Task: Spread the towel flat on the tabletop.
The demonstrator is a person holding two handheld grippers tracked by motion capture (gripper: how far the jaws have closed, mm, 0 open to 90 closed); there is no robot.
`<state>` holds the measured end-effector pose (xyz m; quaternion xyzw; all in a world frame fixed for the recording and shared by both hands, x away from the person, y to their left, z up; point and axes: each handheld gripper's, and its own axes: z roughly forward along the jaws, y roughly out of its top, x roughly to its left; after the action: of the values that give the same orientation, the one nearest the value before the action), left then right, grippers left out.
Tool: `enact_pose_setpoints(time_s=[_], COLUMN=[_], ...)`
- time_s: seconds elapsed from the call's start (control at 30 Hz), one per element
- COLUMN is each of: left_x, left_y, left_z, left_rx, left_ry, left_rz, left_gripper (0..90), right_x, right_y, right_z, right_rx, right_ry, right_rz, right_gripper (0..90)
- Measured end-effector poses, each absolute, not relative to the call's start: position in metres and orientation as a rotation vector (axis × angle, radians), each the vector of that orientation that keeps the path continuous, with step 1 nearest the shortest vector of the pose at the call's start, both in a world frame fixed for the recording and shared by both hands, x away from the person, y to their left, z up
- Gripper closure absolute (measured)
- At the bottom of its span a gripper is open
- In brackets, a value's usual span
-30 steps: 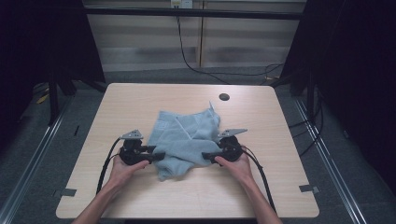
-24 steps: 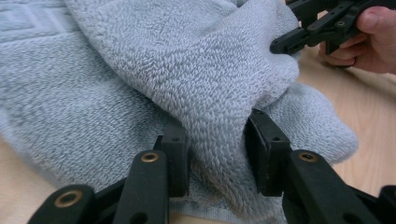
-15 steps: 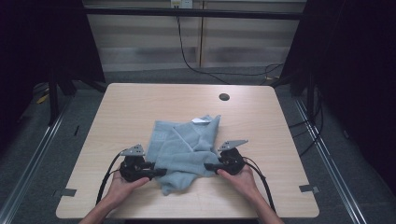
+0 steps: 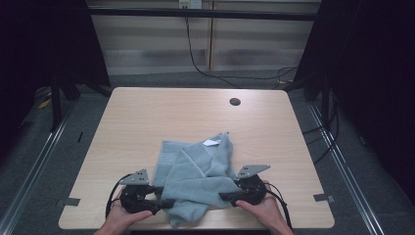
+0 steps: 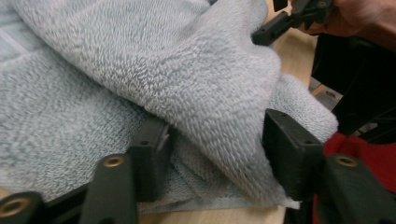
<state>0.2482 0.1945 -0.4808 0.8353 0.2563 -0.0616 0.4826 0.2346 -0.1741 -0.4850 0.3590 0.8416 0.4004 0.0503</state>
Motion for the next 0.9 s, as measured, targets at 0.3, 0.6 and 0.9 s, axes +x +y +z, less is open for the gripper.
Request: enact_pose_setpoints(time_s=[0.3,0.6,0.9], left_x=[0.268,0.334,0.364], left_y=[0.195,0.183,0.16], left_z=[-0.459,-0.473,-0.504], left_rx=[1.967,1.969,1.98], left_ry=[0.61,0.771,0.861], left_rz=[-0.097,-0.063,-0.122], left_gripper=[33.7,33.2,25.6], right_x=[0.257,0.324,0.331], right_y=[-0.193,-0.167,-0.145], right_z=[-0.444,-0.469,-0.494], right_rx=[1.099,1.195,1.15], right_ry=[2.383,2.409,2.432], right_rz=[1.352,1.263,1.096], right_gripper=[33.9,28.8,41.3])
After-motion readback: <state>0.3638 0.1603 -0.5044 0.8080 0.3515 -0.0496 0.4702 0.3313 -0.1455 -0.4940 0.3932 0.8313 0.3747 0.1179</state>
